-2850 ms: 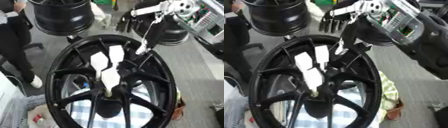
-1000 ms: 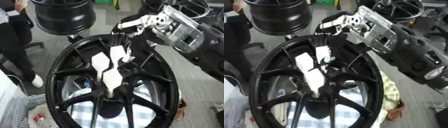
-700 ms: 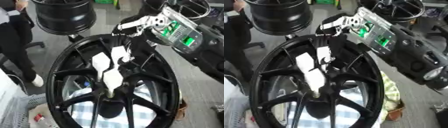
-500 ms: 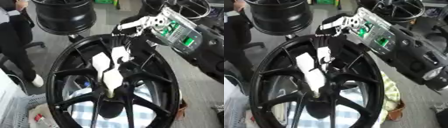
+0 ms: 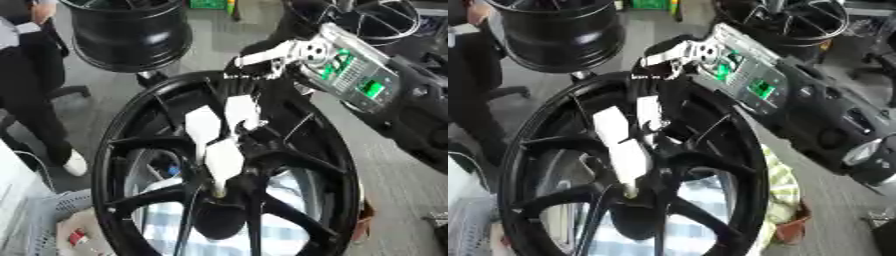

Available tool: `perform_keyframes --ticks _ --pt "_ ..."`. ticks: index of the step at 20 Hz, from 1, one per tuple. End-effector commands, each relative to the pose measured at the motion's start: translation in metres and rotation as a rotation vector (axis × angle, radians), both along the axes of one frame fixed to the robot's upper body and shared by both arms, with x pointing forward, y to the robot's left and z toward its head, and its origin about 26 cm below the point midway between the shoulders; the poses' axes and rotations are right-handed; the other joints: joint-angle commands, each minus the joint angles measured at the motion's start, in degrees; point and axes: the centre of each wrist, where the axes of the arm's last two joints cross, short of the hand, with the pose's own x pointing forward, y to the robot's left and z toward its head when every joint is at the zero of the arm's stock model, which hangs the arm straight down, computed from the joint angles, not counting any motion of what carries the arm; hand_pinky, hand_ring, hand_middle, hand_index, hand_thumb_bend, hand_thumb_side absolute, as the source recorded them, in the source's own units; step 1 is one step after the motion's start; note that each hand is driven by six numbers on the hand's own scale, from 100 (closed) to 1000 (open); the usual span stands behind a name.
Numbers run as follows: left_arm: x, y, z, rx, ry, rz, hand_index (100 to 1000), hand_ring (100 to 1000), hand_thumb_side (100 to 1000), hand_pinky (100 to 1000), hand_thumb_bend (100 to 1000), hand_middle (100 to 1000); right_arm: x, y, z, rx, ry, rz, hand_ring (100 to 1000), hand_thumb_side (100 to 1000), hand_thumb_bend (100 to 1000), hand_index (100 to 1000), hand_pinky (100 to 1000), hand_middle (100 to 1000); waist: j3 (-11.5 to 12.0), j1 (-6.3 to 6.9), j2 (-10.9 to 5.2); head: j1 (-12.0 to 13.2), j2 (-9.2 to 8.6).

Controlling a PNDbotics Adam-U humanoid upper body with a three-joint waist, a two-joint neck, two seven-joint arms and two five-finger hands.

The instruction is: Pull the pin out of the wheel hub.

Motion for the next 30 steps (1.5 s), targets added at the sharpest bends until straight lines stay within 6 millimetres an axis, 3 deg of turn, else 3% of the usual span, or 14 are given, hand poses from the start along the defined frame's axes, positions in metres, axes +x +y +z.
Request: perform_keyframes --ticks 1,7,18,23,30 --pt "-0.002 0.0 0.008 0.013 -0.028 -0.008 846 877 683 768 185 761 0.001 -0.005 0.009 -0.014 0.004 -0.026 776 100 481 735 820 664 0.0 0.34 -0.67 -0.1 -0.63" --pt "-0.002 0.0 0.008 0.019 -0.027 -0.008 845 877 684 769 182 761 0.007 -0.011 0.005 -0.015 0.0 -0.053 775 100 477 736 820 661 -0.2 0.38 -0.63 -0.1 -0.74" --pt "-0.002 -0.001 0.007 0.027 -0.025 -0.011 845 878 687 769 180 762 0.01 -0.015 0.006 -0.009 -0.022 -0.071 755 100 441 665 813 561 -0.5 0.49 -0.68 -0.1 -0.93" --pt "-0.002 -0.001 0.006 0.026 -0.021 -0.012 844 878 688 770 179 763 0.008 -0.012 0.008 0.014 -0.038 -0.068 734 100 314 572 809 451 -0.6 0.59 -0.7 -0.2 -0.88" --pt "-0.002 -0.001 0.006 0.024 -0.019 -0.011 844 878 690 770 178 763 0.002 -0.01 0.012 0.039 -0.085 -0.064 659 100 235 416 788 273 -0.6 0.55 -0.76 -0.3 -0.81"
